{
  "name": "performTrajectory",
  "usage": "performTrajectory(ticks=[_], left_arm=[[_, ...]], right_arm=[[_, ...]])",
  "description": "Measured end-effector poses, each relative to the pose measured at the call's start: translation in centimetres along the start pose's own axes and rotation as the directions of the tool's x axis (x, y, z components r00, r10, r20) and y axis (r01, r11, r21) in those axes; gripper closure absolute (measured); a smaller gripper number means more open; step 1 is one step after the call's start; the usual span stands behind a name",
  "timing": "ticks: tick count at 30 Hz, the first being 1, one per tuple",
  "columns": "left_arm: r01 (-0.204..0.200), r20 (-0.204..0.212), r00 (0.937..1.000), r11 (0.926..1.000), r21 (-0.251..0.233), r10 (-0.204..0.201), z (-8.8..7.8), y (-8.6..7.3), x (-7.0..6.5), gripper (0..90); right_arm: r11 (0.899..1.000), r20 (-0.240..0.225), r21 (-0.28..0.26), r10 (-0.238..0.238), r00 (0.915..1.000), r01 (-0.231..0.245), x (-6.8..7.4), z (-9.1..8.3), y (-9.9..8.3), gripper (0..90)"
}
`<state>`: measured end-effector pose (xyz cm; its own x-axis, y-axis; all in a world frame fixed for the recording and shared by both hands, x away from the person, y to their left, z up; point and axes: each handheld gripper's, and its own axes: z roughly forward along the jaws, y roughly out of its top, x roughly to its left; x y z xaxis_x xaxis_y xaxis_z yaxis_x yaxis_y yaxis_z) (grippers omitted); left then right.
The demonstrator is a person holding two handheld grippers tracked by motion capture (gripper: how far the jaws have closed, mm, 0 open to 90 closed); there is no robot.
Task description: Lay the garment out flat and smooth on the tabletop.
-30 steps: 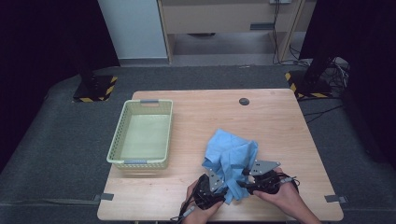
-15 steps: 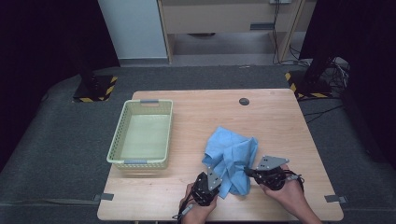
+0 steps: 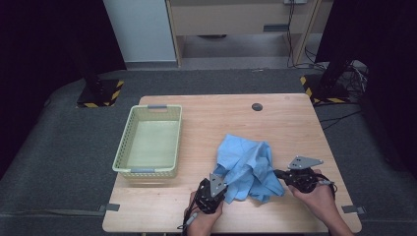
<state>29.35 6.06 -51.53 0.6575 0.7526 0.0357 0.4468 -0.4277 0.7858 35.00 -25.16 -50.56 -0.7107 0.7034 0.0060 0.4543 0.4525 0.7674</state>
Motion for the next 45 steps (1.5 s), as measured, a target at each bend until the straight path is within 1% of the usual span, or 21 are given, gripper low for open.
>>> performTrajectory(ticks=[5,9,11,14,15,16,18,20,24,26,28,30,31,34,35,36,37,40,41,43,45], left_arm=[[-0.002,0.000,1.0000,1.0000,0.002,0.002,0.0,0.0,0.0,89.5],[0.007,-0.005,1.0000,1.0000,-0.004,-0.007,-0.2,0.0,0.2,89.5],[0.009,-0.001,1.0000,0.9999,-0.003,-0.009,-0.1,0.0,0.3,89.5],[0.003,0.008,1.0000,1.0000,0.001,-0.003,0.0,0.0,0.0,89.4],[0.001,0.009,1.0000,1.0000,-0.002,-0.001,0.0,0.0,-0.1,89.4],[-0.003,0.009,1.0000,1.0000,-0.003,0.003,-0.1,0.1,-0.2,89.3],[-0.007,0.012,0.9999,1.0000,-0.006,0.008,-0.1,0.2,-0.4,89.3],[-0.008,0.011,0.9999,0.9999,-0.007,0.008,0.0,0.1,-0.5,89.3],[-0.003,0.011,0.9999,0.9998,-0.021,0.004,-0.2,0.2,-0.6,89.3],[-0.006,0.014,0.9999,0.9995,-0.029,0.007,-0.4,0.3,-0.7,89.3],[-0.008,0.021,0.9997,0.9993,-0.036,0.009,-0.6,0.4,-0.9,89.2],[-0.021,0.025,0.9994,0.9991,-0.038,0.022,-0.8,0.5,-1.3,89.1],[-0.020,0.027,0.9994,0.9989,-0.041,0.022,-0.8,0.5,-1.4,89.2],[-0.025,0.033,0.9991,0.9988,-0.043,0.027,-0.8,0.6,-1.7,89.1],[-0.025,0.033,0.9991,0.9988,-0.043,0.027,-0.8,0.6,-1.7,89.1],[-0.028,0.036,0.9989,0.9987,-0.043,0.029,-0.8,0.7,-1.8,89.1],[-0.037,0.041,0.9984,0.9986,-0.038,0.039,-0.7,0.7,-2.1,89.1],[-0.046,0.045,0.9979,0.9983,-0.036,0.048,-0.6,0.7,-2.4,89.0],[-0.051,0.045,0.9976,0.9982,-0.033,0.052,-0.6,0.8,-2.4,89.0],[-0.053,0.049,0.9973,0.9980,-0.033,0.055,-0.6,0.8,-2.6,89.0],[-0.056,0.054,0.9969,0.9979,-0.032,0.057,-0.5,0.8,-2.7,89.0]], right_arm=[[1.000,0.019,0.021,0.019,0.9996,-0.019,-0.6,0.1,-0.4,90.0],[0.999,0.033,0.032,0.029,0.9990,-0.030,-1.0,0.0,-0.5,90.0],[0.998,0.035,0.044,0.037,0.9987,-0.039,-1.2,0.0,-0.7,90.0],[0.997,0.042,0.063,0.035,0.9985,-0.038,-1.4,0.1,-0.9,90.0],[0.998,0.041,0.056,0.039,0.9984,-0.042,-1.5,0.1,-1.0,87.6],[0.998,0.044,0.047,0.050,0.9978,-0.052,-1.5,-0.1,-0.9,81.4],[0.998,0.052,0.025,0.054,0.9972,-0.055,-1.4,-0.6,-0.7,70.0],[0.999,0.047,0.015,0.045,0.9979,-0.045,-1.3,-1.1,-0.4,51.8],[1.000,0.021,0.008,0.006,0.9998,-0.006,-1.0,-1.6,-0.2,39.9],[1.000,0.007,-0.008,-0.006,1.0000,0.006,-0.7,-1.8,0.1,33.7],[0.999,-0.004,-0.025,-0.030,0.9995,0.030,-0.2,-1.9,0.5,28.5],[0.996,-0.014,-0.046,-0.070,0.9974,0.070,0.6,-2.0,1.1,21.4],[0.995,-0.016,-0.053,-0.086,0.9962,0.085,0.9,-1.9,1.3,19.3],[0.991,-0.048,-0.071,-0.121,0.9915,0.117,2.0,-1.8,1.9,14.0],[0.991,-0.048,-0.071,-0.121,0.9915,0.117,2.0,-1.8,1.9,14.0],[0.989,-0.058,-0.074,-0.132,0.9896,0.127,2.3,-1.7,2.0,12.7],[0.985,-0.074,-0.082,-0.155,0.9852,0.149,2.9,-1.5,2.1,12.0],[0.984,-0.083,-0.090,-0.159,0.9838,0.151,3.3,-1.2,2.3,13.0],[0.984,-0.084,-0.094,-0.161,0.9834,0.153,3.5,-1.1,2.4,15.6],[0.983,-0.080,-0.101,-0.163,0.9834,0.154,3.7,-1.0,2.5,16.9],[0.980,-0.078,-0.119,-0.169,0.9826,0.159,3.9,-1.1,2.8,25.1]])
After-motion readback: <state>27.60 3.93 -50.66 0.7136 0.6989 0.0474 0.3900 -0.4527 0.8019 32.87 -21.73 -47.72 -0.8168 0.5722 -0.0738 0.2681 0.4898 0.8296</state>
